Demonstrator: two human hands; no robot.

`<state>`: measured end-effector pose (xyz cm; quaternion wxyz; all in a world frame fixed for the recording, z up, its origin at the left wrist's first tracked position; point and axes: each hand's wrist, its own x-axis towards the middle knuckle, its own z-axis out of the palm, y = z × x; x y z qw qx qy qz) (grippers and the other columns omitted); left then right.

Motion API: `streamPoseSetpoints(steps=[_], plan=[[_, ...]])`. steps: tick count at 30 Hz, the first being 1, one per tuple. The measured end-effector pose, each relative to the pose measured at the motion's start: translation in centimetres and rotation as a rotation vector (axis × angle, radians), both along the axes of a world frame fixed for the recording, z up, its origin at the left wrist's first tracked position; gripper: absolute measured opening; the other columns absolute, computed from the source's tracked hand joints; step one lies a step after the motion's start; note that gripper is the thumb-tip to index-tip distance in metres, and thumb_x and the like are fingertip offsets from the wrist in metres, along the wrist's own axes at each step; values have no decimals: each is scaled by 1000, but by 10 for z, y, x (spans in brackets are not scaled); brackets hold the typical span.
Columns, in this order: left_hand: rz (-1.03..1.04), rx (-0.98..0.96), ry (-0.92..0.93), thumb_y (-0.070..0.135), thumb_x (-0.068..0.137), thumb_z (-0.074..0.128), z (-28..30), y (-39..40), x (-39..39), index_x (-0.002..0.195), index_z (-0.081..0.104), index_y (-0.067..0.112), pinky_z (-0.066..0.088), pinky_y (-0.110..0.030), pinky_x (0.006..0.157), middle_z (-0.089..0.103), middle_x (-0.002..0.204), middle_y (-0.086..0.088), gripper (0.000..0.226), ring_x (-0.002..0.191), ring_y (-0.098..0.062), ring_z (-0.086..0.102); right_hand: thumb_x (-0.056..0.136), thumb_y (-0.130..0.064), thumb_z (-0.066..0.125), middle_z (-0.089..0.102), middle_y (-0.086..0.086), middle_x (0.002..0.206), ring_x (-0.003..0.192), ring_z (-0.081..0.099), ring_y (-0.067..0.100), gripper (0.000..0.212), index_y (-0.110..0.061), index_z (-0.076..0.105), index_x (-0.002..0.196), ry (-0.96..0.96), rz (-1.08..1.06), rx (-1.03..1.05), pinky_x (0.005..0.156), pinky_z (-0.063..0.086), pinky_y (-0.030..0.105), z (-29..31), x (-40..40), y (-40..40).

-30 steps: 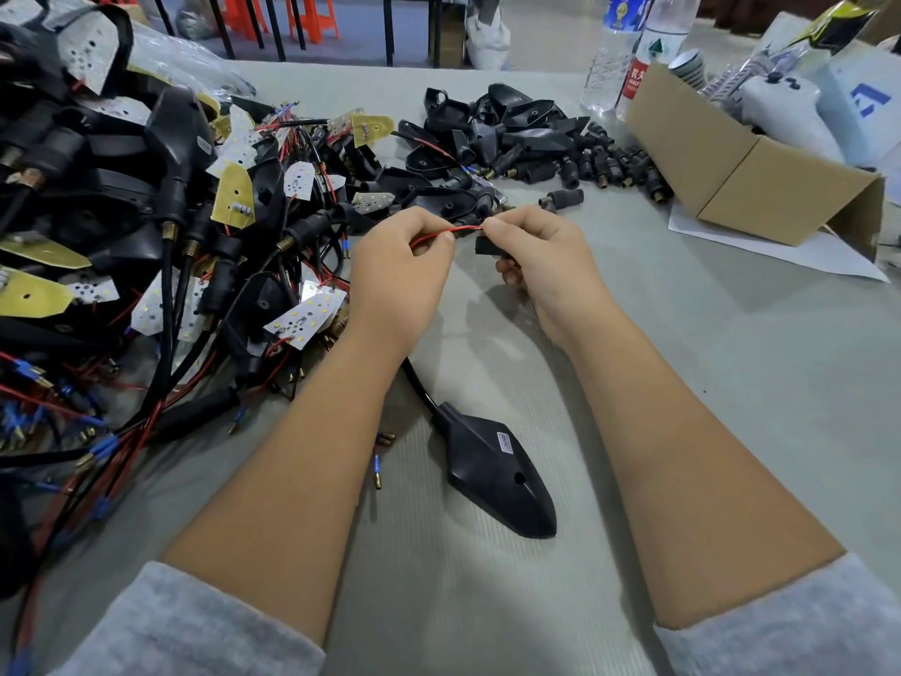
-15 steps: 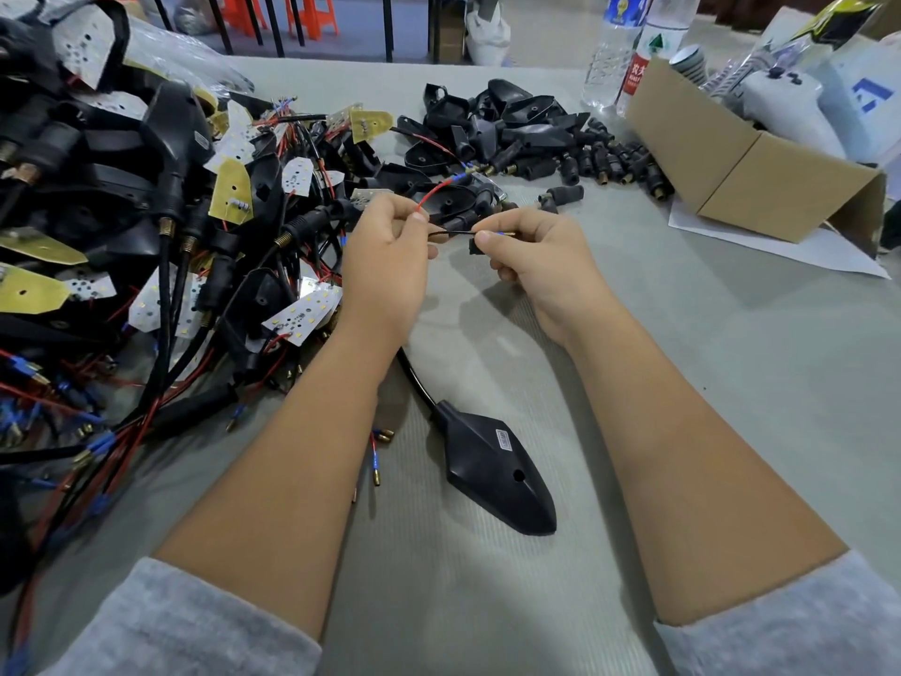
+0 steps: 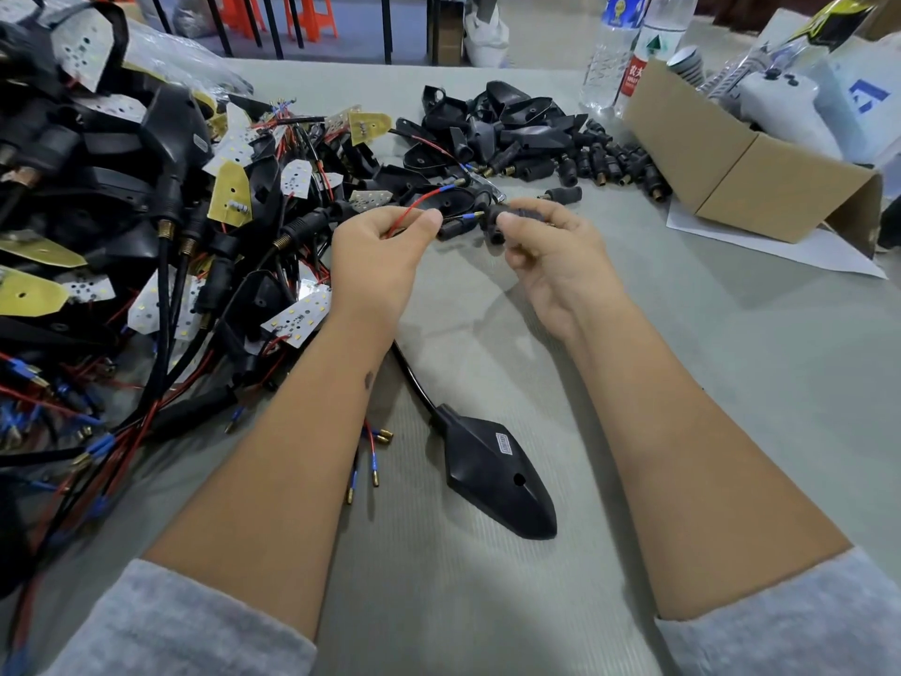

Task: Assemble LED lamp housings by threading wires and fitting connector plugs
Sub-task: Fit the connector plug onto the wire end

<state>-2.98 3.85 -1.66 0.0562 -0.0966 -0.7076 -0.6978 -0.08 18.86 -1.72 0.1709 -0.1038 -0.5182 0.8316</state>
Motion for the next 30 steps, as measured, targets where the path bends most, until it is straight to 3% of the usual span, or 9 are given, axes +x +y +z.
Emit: streamPoseSetpoints(steps=[5, 15, 25, 30], plan=[[-17, -26, 23, 21, 90, 69, -1, 0, 0, 66, 63, 26, 33, -8, 53, 44, 45, 21, 25, 48, 3, 35, 90, -5, 65, 63, 7, 66, 50, 46, 7, 10, -6, 63, 81, -43, -7, -126, 41, 34, 15, 1, 0, 4], [-50, 12, 28, 24, 88, 71, -3, -1, -2, 59, 66, 29, 37, -19, 60, 47, 58, 13, 30, 61, -6, 38, 90, 3, 61, 60, 5, 71, 54, 48, 9, 9, -5, 64, 86, -46, 60, -155, 45, 38, 15, 4, 4, 1], [-45, -68, 60, 18, 89, 70, -4, 1, -3, 69, 64, 24, 32, -10, 50, 44, 49, 17, 23, 47, 2, 35, 90, 8, 53, 66, 0, 65, 57, 47, 9, 18, -9, 61, 91, 4, 59, -187, 49, 41, 15, 7, 6, -1], [-59, -164, 98, 18, 90, 68, -7, 3, -3, 70, 63, 24, 32, -11, 50, 46, 56, 13, 22, 48, 3, 36, 88, 14, 46, 69, 6, 80, 54, 47, 7, 27, -9, 58, 94, 6, 51, -83, 52, 39, 15, 7, 6, 0]])
